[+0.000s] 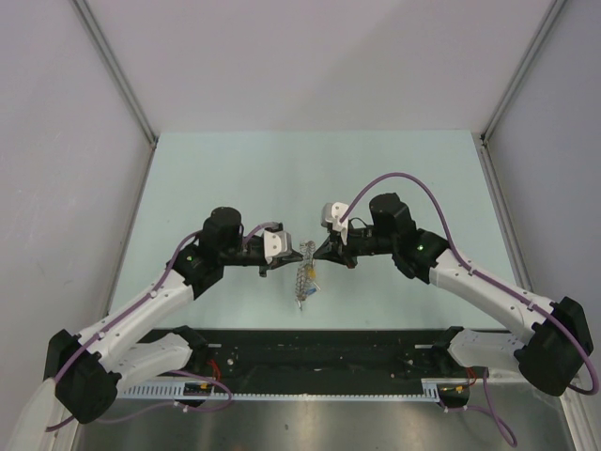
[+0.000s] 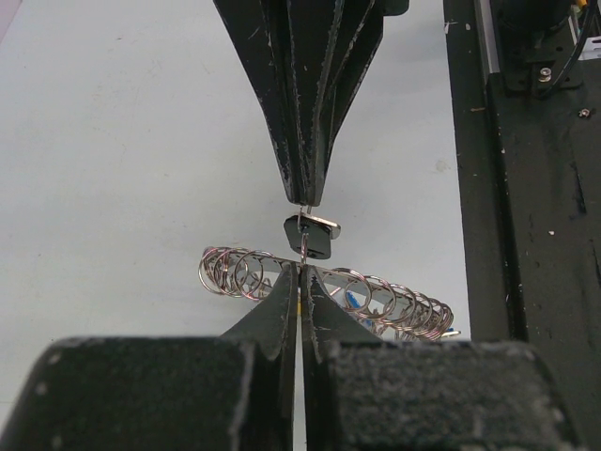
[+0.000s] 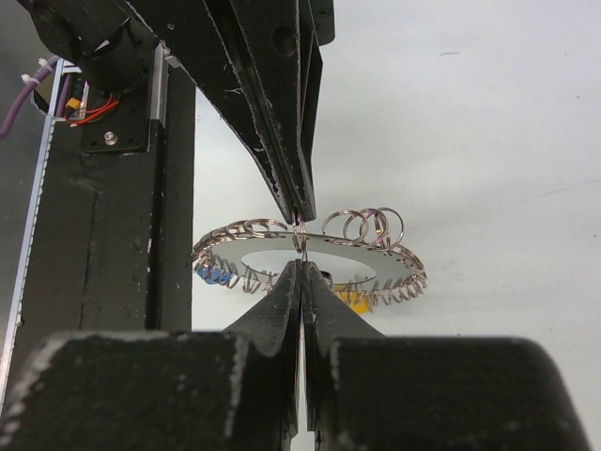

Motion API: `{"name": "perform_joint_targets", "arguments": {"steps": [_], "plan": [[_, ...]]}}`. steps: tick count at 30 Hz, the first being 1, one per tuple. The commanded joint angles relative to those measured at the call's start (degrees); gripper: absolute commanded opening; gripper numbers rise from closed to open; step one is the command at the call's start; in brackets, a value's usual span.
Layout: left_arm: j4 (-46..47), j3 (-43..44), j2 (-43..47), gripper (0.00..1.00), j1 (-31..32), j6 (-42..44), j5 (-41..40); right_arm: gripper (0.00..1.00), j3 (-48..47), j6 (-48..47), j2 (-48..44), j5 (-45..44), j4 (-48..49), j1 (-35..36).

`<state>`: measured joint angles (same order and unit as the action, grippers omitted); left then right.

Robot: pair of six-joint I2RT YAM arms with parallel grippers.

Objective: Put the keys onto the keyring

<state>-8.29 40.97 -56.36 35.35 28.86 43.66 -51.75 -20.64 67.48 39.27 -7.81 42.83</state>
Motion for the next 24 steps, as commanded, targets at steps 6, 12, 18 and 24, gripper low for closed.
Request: {"name": "perform_joint_targets", "arguments": {"steps": [6,12,18,24], "plan": [[0.91,0.16,0.55,0.0,0.24,1.9,3.28,0.0,-0.2,-0.27,-0.07,1.16,2.19,0.41],[0.91,0.16,0.46,0.0,0.24,1.9,3.19,0.0,-0.28,-0.36,0.02,1.43,2.1,0.5],[0.91,0.16,0.37,0.0,0.24,1.9,3.36,0.0,-0.28,-0.62,0.19,2.39,2.36,0.5],[0.56,0.25,0.2,0.0,0.24,2.25,4.33,0.0,-0.28,-0.54,0.63,3.27,2.71,0.5]]}}
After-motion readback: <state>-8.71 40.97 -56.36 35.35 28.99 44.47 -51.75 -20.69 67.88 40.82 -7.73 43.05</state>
